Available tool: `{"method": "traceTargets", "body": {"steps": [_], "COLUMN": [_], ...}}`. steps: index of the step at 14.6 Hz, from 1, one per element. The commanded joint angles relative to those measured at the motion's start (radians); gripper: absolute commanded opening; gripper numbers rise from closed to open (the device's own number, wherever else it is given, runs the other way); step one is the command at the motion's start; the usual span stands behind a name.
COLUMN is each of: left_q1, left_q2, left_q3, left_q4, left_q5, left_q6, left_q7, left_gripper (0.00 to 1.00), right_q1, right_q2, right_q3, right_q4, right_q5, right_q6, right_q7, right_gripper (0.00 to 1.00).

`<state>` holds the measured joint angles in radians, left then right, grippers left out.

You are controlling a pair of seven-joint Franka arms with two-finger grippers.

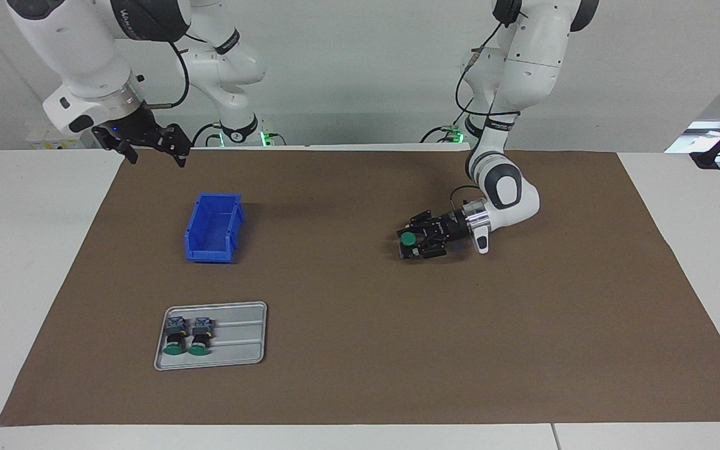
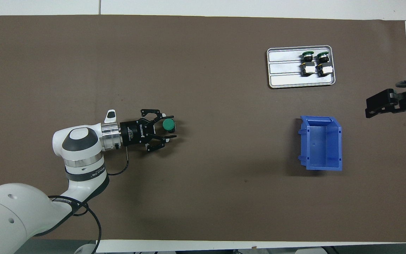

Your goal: Place and press button with both arms

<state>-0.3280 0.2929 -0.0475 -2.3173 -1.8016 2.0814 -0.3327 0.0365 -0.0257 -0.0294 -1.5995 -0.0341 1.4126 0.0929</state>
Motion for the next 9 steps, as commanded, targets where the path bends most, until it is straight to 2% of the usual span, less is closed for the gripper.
{"method": "traceTargets", "body": {"steps": [1, 2, 3, 9], "left_q1": [-0.04, -0.04, -0.04, -0.031], "left_q2": [-0.035, -0.037, -0.037, -0.055], "left_q3": [0.009, 0.009, 0.009, 0.014], "left_q4": [-0.019, -0.019, -0.019, -0.022], "left_q5": [-0.022, -0.022, -0.022, -0.005], "left_q6": [0.046, 0.046, 0.046, 0.048], "left_q7": [-0.028, -0.028, -0.028, -0.031], "left_gripper": [0.83, 0.86, 1.0, 1.0], "right_q1": [-0.003, -0.004, -0.004, -0.004], "right_q2": [-0.017, -0.017, -0.017, -0.017], "right_q3": [-0.001, -0.001, -0.001, -0.001], "right_q4": [-0.02, -0.02, -0.02, -0.02], "right_q5": [0.0, 0.0, 0.0, 0.0], "right_q6": [0.014, 0.014, 0.014, 0.014], "right_q7": [-0.019, -0.019, -0.019, -0.019], "right_gripper": [1.0, 1.0, 1.0, 1.0]}}
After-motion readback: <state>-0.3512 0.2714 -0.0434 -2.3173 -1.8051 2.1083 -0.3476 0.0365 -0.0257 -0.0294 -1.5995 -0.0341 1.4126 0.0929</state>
